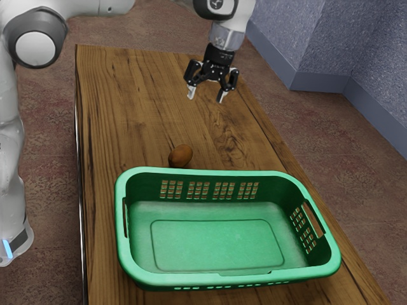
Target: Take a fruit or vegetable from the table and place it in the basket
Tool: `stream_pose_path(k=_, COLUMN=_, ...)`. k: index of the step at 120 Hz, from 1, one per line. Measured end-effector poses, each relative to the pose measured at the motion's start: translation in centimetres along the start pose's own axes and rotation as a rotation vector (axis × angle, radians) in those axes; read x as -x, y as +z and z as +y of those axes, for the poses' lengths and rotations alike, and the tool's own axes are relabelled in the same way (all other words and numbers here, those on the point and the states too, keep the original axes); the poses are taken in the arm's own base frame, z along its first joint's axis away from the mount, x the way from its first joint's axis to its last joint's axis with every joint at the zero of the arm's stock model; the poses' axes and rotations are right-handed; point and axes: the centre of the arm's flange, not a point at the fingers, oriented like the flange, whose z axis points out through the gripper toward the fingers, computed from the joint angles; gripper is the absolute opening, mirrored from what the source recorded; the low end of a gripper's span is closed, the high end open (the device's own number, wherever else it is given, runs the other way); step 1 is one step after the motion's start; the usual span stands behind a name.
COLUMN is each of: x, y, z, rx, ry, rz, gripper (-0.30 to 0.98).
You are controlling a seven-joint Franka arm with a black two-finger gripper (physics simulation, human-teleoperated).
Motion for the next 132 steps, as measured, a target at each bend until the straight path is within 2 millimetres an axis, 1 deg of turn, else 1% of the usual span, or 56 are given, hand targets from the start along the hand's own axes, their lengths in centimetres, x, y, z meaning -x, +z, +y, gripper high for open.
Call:
stream_pose_path(k=10, x=-5.8, y=1.5, z=-1.6, rx=-0.005, ry=-0.055, rz=-0.029, gripper=0.69)
stream_pose_path(k=14, x=-7.8, y=2.3, z=-2.0, rx=-0.002, ry=-0.072, rz=-0.037, gripper=0.69)
stream_pose_path(k=17, x=-8.6, y=3.1, z=-2.2, rx=0.0, ry=-0.072, rz=-0.037, gripper=0.69)
stream_pose_path(k=20, x=-8.5, y=4.0, z=-2.4, rx=0.0, ry=-0.054, rz=-0.033, gripper=0.69)
stream_pose_path(k=23, x=-6.9, y=5.1, z=-2.5, rx=-0.004, ry=-0.008, rz=-0.025, gripper=0.69)
stream_pose_path(k=25, x=-4.9, y=5.8, z=-2.5, rx=-0.004, ry=0.04, rz=-0.016, gripper=0.69)
stream_pose_path(k=31, x=3.4, y=7.5, z=-2.7, rx=0.001, ry=0.232, rz=0.033, gripper=0.68)
stream_pose_path(k=34, x=6.8, y=8.1, z=-3.0, rx=0.008, ry=0.312, rz=0.055, gripper=0.68)
stream_pose_path(k=37, x=8.9, y=8.6, z=-3.2, rx=0.016, ry=0.367, rz=0.07, gripper=0.68)
stream_pose_path(k=39, x=9.6, y=8.9, z=-3.3, rx=0.021, ry=0.39, rz=0.077, gripper=0.68)
stream_pose_path(k=41, x=9.8, y=9.2, z=-3.3, rx=0.026, ry=0.403, rz=0.082, gripper=0.68)
stream_pose_path(k=46, x=8.9, y=9.3, z=-3.0, rx=0.048, ry=0.408, rz=0.091, gripper=0.68)
stream_pose_path(k=53, x=7.6, y=8.4, z=-3.1, rx=0.092, ry=0.417, rz=0.106, gripper=0.68)
stream_pose_path(k=63, x=6.9, y=7.6, z=-3.1, rx=0.128, ry=0.493, rz=0.164, gripper=0.68)
stream_pose_path(k=68, x=6.8, y=7.5, z=-3.1, rx=0.134, ry=0.543, rz=0.185, gripper=0.68)
stream_pose_path(k=82, x=7.3, y=8.7, z=-3.1, rx=0.113, ry=0.685, rz=0.224, gripper=0.68)
stream_pose_path(k=87, x=6.8, y=9.6, z=-3.3, rx=0.093, ry=0.719, rz=0.228, gripper=0.68)
stream_pose_path(k=92, x=5.6, y=10.5, z=-3.5, rx=0.072, ry=0.738, rz=0.228, gripper=0.68)
stream_pose_path(k=103, x=3.6, y=11.6, z=-3.6, rx=0.044, ry=0.776, rz=0.227, gripper=0.69)
stream_pose_path(k=120, x=2.9, y=13.5, z=-3.2, rx=-0.001, ry=0.859, rz=0.221, gripper=0.68)
stream_pose_path(k=132, x=2.2, y=14.2, z=-3.1, rx=-0.018, ry=0.898, rz=0.215, gripper=0.68)
